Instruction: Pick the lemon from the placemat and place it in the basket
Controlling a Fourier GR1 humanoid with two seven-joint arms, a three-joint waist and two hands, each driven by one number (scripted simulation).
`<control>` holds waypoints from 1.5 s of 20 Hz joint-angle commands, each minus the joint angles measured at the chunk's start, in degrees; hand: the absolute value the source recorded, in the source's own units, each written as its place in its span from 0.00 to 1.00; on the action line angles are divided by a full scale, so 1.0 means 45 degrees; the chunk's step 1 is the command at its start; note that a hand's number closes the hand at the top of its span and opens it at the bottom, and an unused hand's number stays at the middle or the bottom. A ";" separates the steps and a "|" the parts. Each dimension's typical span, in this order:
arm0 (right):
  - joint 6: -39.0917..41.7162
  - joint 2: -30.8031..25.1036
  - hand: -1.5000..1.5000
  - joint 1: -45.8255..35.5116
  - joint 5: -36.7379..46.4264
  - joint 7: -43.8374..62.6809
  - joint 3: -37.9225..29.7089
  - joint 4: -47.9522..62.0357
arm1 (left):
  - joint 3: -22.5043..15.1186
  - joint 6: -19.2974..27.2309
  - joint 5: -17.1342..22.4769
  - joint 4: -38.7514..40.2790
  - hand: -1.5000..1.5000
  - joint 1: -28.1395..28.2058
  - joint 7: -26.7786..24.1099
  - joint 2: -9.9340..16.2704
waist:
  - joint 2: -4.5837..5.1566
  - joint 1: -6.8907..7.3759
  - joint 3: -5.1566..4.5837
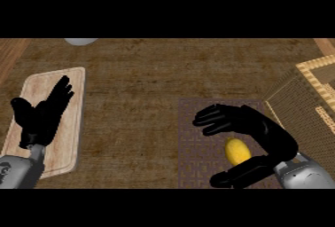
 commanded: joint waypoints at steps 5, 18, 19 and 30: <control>0.0009 -0.0267 0.00 -0.0523 0.0662 0.6386 0.0903 -0.3303 | 0.0626 -0.0751 0.0057 0.0845 0.50 0.0305 -0.0429 0.0036 | -0.0086 -0.0257 -0.0036; 0.4493 -0.4707 0.00 -0.6141 -0.0358 1.3463 -0.1989 -0.2554 | 0.0865 -0.1110 0.0229 0.0312 0.50 -0.0307 0.0562 0.0297 | -0.0094 -0.0067 -0.0033; 0.5107 -0.5077 0.00 -0.5951 -0.1067 1.3581 -0.2140 -0.2528 | 0.0719 -0.0542 0.0006 -0.0244 0.50 0.0019 0.0789 0.0122 | -0.0123 -0.0057 -0.0020; 0.8059 -0.7328 0.00 -0.4187 -0.6306 1.2697 -0.4782 -0.1296 | 0.1411 -0.1459 -0.0189 0.0791 0.50 0.0725 -0.0631 -0.0198 | -0.0070 -0.0296 0.0003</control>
